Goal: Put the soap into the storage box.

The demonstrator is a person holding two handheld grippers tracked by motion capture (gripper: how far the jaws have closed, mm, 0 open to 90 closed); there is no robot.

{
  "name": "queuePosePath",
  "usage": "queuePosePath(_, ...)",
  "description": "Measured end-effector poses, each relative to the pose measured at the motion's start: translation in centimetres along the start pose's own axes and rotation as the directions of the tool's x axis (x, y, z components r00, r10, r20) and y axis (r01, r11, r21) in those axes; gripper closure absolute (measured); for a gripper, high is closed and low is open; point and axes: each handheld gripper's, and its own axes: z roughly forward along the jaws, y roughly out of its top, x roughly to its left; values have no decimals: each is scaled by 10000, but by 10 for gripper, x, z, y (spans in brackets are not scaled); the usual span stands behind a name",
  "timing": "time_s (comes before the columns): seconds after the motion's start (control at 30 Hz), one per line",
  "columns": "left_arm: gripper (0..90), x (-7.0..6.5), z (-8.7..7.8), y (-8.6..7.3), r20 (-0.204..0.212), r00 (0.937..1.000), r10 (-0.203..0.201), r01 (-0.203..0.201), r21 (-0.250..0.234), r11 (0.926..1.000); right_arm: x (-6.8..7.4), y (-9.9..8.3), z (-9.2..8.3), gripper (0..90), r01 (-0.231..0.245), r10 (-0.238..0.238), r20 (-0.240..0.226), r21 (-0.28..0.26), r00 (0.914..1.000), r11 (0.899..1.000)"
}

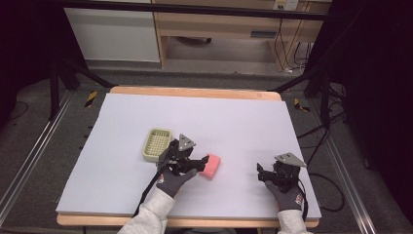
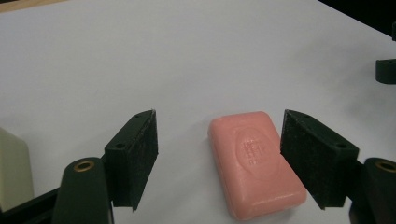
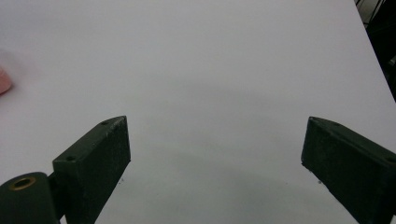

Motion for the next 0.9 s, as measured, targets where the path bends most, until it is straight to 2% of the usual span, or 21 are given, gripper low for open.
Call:
queuePosePath(0.13, 273, -3, 6, 0, 15, 10000, -35, 35, 102, 9999, 0, 0, 0, 83, -73, 73, -9, 39, 10000, 10000)
queuePosePath(0.37, 270, -13, 16, 1, 136, 9998, 154, -157, 233, 9996, -1, 0, 1, 86, -75, 76, -22, 61, 10000, 10000)
queuePosePath(0.7, 263, -21, 24, 0, 209, 9994, 267, -274, 377, 9989, -1, 0, 1, 89, -92, 92, -62, 70, 9999, 9999)
queuePosePath(0.9, 254, -26, 32, -3, 242, 9989, 401, -416, 646, 9970, 0, -1, 1, 90, -122, 123, -101, 113, 9999, 9999)
